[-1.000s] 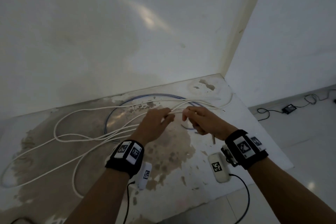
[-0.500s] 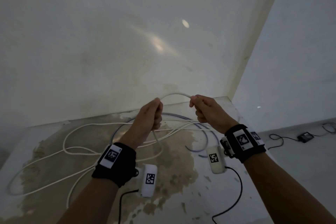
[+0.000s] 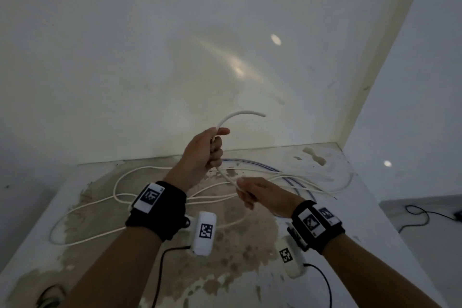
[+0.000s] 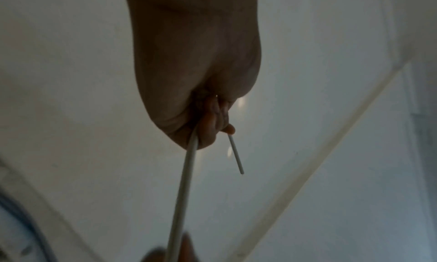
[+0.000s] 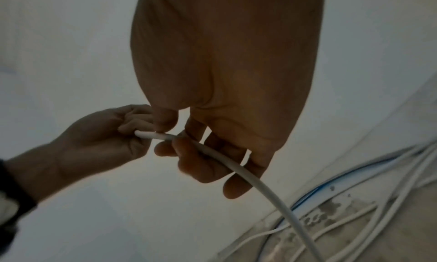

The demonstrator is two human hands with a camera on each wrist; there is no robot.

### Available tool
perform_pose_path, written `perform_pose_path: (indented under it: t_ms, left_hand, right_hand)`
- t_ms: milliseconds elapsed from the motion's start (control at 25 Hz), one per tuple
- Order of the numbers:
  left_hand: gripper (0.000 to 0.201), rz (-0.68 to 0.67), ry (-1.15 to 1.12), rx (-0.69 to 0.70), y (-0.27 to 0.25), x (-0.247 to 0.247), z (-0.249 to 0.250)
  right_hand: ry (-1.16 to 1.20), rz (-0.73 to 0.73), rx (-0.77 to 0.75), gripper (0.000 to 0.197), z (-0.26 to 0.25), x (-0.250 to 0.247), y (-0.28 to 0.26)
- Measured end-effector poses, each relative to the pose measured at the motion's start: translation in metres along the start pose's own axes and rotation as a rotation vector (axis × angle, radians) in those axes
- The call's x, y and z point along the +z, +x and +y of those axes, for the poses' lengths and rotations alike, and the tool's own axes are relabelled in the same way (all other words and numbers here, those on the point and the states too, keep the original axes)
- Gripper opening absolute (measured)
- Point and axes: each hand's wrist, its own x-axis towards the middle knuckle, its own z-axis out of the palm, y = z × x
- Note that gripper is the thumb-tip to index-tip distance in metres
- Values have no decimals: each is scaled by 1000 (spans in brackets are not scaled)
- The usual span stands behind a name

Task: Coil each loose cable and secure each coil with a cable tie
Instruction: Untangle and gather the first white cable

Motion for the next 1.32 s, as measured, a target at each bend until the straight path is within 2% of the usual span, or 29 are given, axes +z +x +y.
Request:
perform_pose_path:
  t_ms: [120,240,400,480,600,760,880,1000,1320]
  left_hand:
    - [32,24,251,61,2,-40,21]
    - [34,19,464,96,-1,-85,36]
    - [34,-27,479,33,-6,-98,28]
    - [33,-63,448,2,-6,-79,14]
    - [31,-68,219,-95,0,-45,-9]
    - [30,44,1,-189,8,-26,-28]
    - [30,76,-108,-230,11,-26,-33]
    - [30,41,-199,-299,9,-22,-30]
    - [30,-72,-286,-295,5,-21,-18]
  right_hand:
    - [-274,2,86,41,13,-19,-16]
    - [-407,171,191,39,17,-55,-33]
    - [-232,529,263,34,-2,-95,-42]
    - [-90,605,224,28,-22,-94,-36]
    - [143,567,150,24,-48,-73,-19]
    - [315,505,110,26,-59,-44,-9]
    - [199,451,58,29,-58,-21,-8]
    - [-65,364,-66,36,-55,6,-4]
    - [-410,483,-315,44,-26,28,5]
